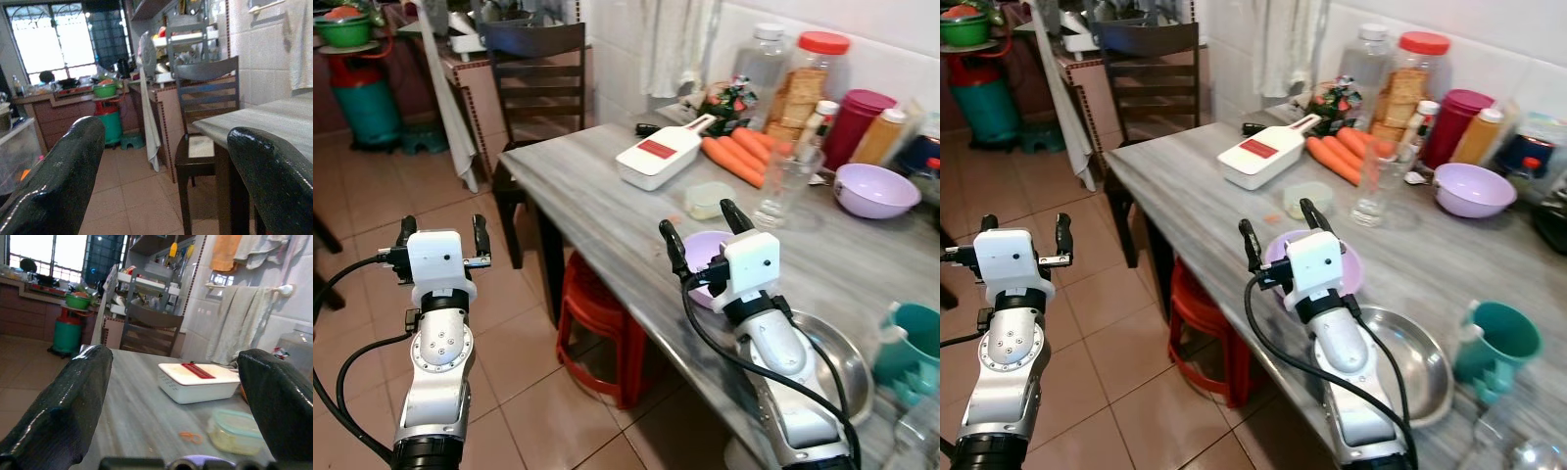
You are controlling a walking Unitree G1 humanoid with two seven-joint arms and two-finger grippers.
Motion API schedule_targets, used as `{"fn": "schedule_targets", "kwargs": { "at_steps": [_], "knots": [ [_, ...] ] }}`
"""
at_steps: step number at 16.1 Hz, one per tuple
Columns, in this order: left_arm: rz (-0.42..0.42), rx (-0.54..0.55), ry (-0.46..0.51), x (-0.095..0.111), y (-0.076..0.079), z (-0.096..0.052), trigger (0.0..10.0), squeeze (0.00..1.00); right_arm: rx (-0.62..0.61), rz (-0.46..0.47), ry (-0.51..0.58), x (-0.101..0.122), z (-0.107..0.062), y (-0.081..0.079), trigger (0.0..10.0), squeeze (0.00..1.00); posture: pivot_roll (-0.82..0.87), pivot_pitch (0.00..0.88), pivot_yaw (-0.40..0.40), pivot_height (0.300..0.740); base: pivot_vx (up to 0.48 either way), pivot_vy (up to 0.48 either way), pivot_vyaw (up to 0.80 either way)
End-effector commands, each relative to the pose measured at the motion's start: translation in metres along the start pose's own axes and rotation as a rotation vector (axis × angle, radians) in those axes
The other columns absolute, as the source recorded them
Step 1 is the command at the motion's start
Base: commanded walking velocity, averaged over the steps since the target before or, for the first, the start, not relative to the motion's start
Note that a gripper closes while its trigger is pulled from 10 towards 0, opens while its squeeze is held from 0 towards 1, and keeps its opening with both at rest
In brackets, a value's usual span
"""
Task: Setting the table
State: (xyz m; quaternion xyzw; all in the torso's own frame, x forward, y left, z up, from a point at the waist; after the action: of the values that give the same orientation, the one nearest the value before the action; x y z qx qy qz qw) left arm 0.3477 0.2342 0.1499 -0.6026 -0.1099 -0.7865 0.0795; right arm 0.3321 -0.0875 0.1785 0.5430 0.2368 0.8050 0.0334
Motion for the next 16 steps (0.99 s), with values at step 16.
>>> {"fn": "schedule_targets", "kwargs": {
  "at_steps": [16],
  "knots": [
    [0.010, -0.009, -0.007, 0.0003, 0.0040, 0.0029, 10.0, 0.00, 0.015, 0.011, 0.041, 0.0079, 0.0033, -0.0038, 10.0, 0.00, 0.05, 0.000, -0.041, 0.740, 0.000, 0.471, 0.10]
  ]
}}
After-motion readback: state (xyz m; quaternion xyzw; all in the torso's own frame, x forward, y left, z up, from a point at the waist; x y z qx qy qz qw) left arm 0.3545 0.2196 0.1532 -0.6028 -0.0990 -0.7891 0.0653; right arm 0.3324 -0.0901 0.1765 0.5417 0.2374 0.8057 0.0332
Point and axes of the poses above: a point about 5 cm out from each wrist's last joint towards the gripper, its own z axis pointing out of the wrist towards the gripper, its own x axis along the axis of the wrist's last joint, y = z × x, the point moved 6 cm from there along z, pointing out of the wrist towards the gripper, and after that the axes turned 15 degrees about -z, right-handed, at the moved point
